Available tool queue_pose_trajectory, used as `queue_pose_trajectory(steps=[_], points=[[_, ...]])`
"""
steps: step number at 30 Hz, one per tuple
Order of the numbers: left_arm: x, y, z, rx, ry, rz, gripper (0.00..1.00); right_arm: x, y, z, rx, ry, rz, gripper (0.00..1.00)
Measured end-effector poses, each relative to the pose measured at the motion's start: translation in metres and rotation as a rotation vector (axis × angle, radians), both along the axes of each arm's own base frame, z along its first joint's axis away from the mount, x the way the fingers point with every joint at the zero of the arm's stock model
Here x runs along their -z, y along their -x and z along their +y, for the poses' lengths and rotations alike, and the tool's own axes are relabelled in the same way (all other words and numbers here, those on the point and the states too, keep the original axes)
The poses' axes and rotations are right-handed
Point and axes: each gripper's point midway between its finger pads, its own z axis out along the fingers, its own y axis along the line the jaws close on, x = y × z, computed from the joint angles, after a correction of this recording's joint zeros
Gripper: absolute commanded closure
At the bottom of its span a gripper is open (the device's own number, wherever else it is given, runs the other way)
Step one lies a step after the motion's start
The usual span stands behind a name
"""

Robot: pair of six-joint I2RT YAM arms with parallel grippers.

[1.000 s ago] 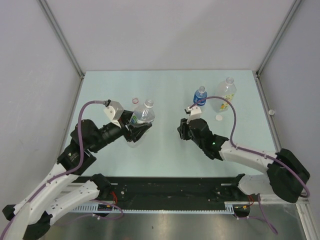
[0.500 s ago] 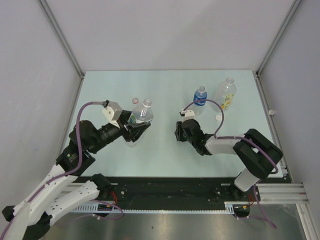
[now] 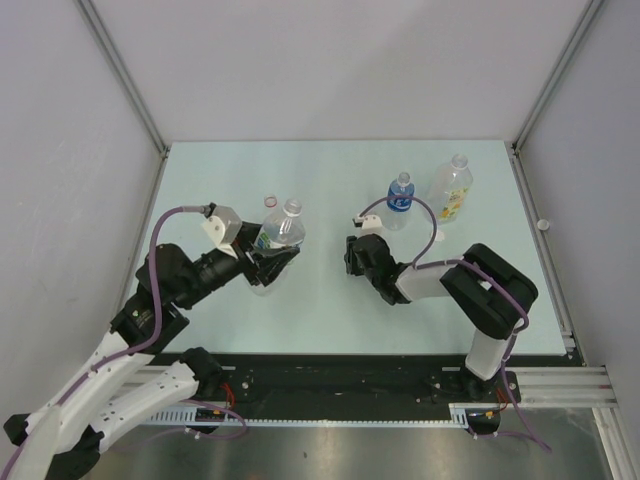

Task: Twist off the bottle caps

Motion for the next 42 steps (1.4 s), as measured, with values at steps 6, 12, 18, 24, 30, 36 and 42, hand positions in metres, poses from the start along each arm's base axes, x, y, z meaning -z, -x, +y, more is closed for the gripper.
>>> queue_pose_trajectory(steps=[6,12,18,24,30,36,42], points=[[-0.001,0.001,0.001,0.0,0.002,-0.003,0.95,0.0,-0.002,0.013,-0.003,0.013,-0.012,1.0],[0.001,0.001,0.001,0.0,0.0,-0.001,0.94,0.001,0.003,0.017,-0.009,0.029,-0.011,0.84],[0.002,0.001,0.0,0.0,-0.002,0.002,0.93,0.001,0.004,0.018,-0.01,0.037,-0.005,0.65],[0.002,0.001,0.0,0.0,-0.002,0.002,0.93,0.004,0.008,0.018,-0.01,0.036,0.013,0.48],[0.004,0.0,0.0,0.0,-0.004,0.004,0.93,0.003,0.01,0.021,-0.015,0.031,0.014,0.4],[0.009,0.0,0.0,0.0,-0.011,0.012,0.93,-0.01,0.02,0.011,-0.008,0.048,0.042,0.36],[0.011,-0.002,-0.001,-0.005,-0.016,0.016,0.93,-0.142,0.019,0.011,0.01,-0.103,-0.113,0.34]])
